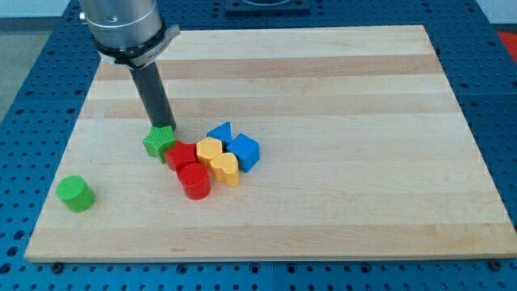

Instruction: Slide the green circle towards green star

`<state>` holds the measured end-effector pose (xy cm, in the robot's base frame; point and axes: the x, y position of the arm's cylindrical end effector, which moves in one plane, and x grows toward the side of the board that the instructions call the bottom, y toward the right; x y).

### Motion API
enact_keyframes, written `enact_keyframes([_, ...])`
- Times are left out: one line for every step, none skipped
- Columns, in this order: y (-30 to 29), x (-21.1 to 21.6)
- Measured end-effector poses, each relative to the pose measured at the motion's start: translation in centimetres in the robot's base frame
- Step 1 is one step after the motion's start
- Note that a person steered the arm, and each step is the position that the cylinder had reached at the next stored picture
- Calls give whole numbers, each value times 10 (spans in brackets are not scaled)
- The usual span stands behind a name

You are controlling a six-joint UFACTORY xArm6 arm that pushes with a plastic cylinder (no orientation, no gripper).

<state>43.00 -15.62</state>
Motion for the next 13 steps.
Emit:
enact_keyframes([16, 0])
enact_keyframes([26, -4])
enact_keyframes([-22, -41])
enact_keyframes([-107, -65])
enact_keyframes([-146, -60])
enact_keyframes([-149, -57])
enact_keyframes([-149, -39])
enact_keyframes([-148, 14])
enact_keyframes([-149, 48])
enact_keyframes([-148, 89])
enact_keyframes([-149, 132])
enact_keyframes([-148, 159])
enact_keyframes([-125, 160])
